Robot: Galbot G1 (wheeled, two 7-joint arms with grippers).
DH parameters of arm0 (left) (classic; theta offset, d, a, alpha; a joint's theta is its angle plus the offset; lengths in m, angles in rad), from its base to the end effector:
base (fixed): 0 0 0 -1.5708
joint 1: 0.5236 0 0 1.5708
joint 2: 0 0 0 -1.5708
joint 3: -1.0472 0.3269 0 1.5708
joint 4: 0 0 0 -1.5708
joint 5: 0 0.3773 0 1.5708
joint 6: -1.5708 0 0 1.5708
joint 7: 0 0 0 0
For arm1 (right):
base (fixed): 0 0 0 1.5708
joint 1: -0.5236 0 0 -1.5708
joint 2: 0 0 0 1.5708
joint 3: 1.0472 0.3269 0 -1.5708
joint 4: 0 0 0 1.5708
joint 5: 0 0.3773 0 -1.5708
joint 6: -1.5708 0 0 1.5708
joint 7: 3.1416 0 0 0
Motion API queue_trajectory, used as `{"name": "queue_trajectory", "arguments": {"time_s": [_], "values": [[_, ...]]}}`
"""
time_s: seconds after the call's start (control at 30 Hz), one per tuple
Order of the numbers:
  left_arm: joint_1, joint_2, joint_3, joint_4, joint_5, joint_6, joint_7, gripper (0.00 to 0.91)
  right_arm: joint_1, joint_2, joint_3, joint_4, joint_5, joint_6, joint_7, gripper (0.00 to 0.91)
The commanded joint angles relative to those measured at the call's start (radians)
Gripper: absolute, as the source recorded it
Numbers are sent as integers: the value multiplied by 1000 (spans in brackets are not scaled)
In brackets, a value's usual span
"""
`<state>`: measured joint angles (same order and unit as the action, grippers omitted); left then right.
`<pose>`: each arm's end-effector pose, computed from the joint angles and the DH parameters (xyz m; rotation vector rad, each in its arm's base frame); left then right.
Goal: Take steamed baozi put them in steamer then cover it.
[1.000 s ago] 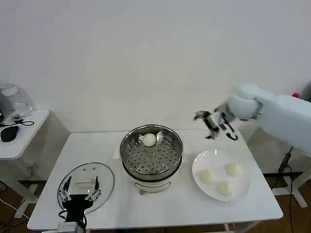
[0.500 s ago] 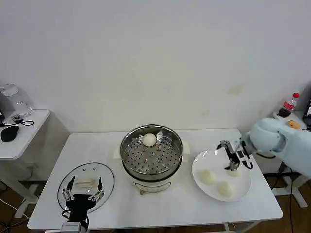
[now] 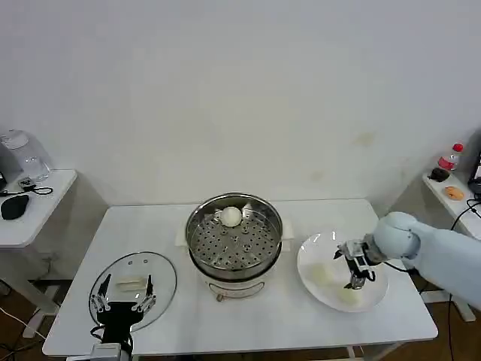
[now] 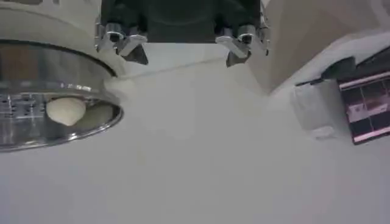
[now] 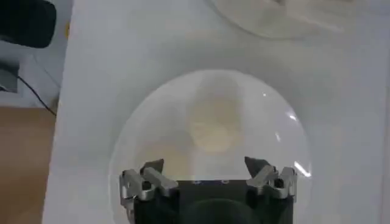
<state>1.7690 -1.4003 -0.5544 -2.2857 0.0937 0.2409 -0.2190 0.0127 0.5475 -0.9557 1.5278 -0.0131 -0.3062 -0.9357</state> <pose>0.1629 0.0221 -0.2459 0.2301 -2.8943 -0.4054 0.4522 -0.0976 -0.2140 1.3130 -1.3901 1.4165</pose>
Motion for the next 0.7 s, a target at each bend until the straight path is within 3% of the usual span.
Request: {"name": "queue_trajectory", "arguments": {"time_s": [0.03,0.5,0.67,0.7], "values": [[-1,0,-3,3,0,-1,0,907,-75,73,40,-81,-18,0,-1,907],[-7,-4,-6,11,1,0,0,907,-89,150,60,-135,-19,-3,12,887],[-9,-5,-7,13,0,-1,0,907,-83,147,60,-130,-30,-13,9,756],[-9,-6,-7,13,0,-1,0,907,-82,145,59,-129,-30,-14,8,685]]}}
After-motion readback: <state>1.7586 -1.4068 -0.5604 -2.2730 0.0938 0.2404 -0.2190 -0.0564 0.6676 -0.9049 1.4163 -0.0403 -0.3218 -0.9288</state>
